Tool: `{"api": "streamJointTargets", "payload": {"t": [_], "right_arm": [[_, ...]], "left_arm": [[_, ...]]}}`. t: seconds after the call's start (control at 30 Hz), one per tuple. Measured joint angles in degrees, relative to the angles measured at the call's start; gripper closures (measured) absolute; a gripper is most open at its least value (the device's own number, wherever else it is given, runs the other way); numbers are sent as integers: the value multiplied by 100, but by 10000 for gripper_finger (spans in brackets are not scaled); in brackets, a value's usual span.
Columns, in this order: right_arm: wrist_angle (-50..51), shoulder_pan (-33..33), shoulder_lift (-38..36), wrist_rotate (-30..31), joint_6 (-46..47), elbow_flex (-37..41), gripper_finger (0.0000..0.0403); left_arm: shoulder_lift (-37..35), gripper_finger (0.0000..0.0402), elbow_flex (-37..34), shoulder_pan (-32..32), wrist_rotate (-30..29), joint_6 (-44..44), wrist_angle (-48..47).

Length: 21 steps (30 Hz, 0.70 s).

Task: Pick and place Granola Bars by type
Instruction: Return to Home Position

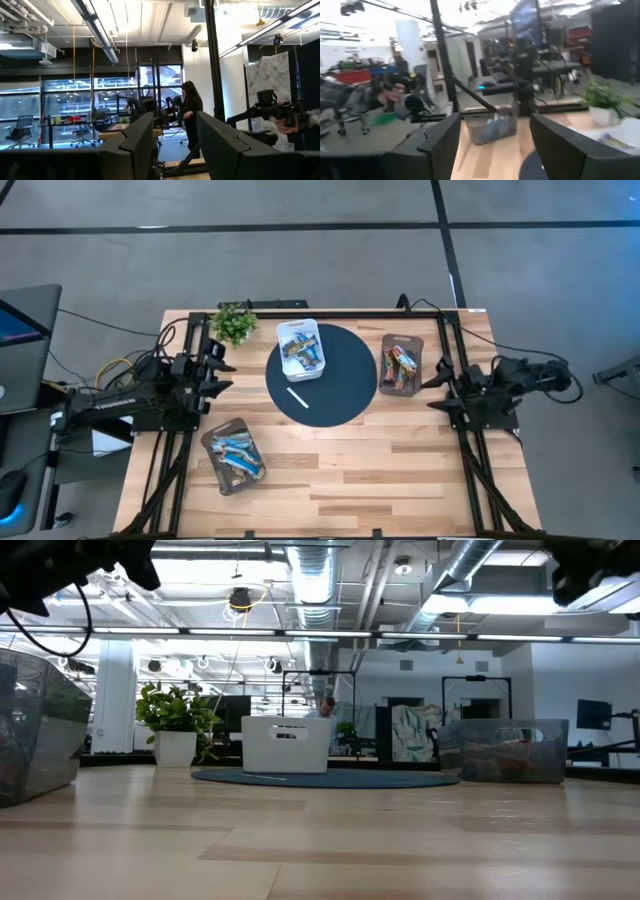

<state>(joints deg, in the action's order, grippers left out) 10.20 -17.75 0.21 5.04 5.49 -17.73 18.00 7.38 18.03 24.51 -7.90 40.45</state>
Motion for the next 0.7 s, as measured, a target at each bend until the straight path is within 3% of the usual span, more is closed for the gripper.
{"api": "streamJointTargets", "payload": {"t": [0.17, 0.3, 0.47, 0.7], "right_arm": [[-56, 771, -2, -454, 181, 63, 168], [-32, 1598, -2, -1533, 327, 63, 168], [121, 2348, -2, -2392, 294, 67, 168], [-926, 2504, -2, -2569, 267, 805, 168]], "left_arm": [[0, 255, -198, 440, 331, -490, 167], [-2, 255, -535, 630, 337, -918, 636], [-9, 255, -675, 627, 501, -1098, 982], [-4, 255, -678, 617, 803, -1229, 920]]}}
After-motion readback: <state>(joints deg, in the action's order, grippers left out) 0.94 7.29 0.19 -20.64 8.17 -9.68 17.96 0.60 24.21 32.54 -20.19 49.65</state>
